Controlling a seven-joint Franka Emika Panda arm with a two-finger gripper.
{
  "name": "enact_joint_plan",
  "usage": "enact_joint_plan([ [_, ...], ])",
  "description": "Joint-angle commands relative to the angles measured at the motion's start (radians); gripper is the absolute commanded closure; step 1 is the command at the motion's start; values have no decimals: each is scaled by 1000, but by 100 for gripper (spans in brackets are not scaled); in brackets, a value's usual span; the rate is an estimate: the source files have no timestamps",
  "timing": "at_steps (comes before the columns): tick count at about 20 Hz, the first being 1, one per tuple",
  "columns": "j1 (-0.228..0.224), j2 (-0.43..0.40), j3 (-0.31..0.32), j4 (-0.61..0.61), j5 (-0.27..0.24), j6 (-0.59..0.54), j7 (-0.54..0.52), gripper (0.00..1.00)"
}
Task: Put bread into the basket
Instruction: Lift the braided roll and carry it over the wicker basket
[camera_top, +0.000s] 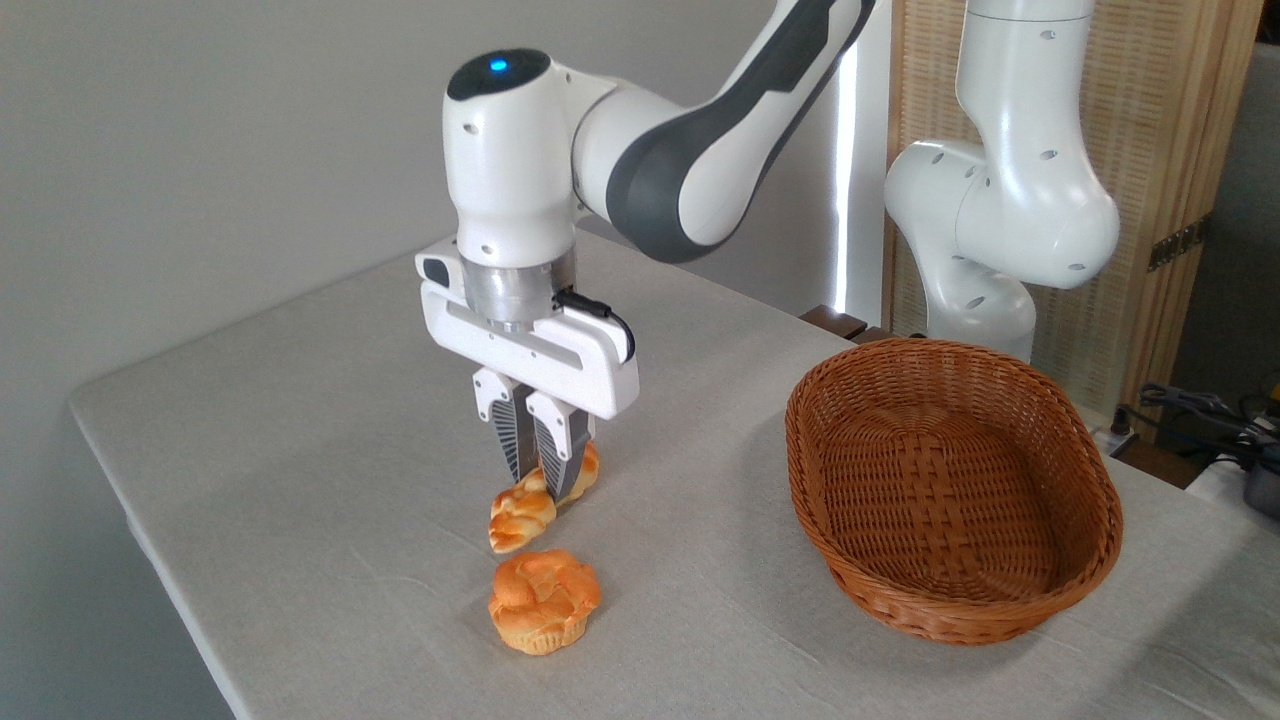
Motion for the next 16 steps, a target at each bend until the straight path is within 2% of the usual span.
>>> enact_joint_plan([
  [1, 5, -47, 17, 76, -4, -176, 53, 88],
  [4, 15, -85, 21, 90, -1, -320, 177, 88],
  [6, 17, -106, 56, 93, 14, -409, 289, 88],
  [8, 17, -134, 107, 102, 78, -488, 400, 88],
  [10, 17, -148, 130, 104, 139, -534, 509, 88],
  [12, 17, -153, 155, 107, 199, -575, 575, 88],
  [16, 17, -157, 193, 120, 247, -635, 678, 88],
])
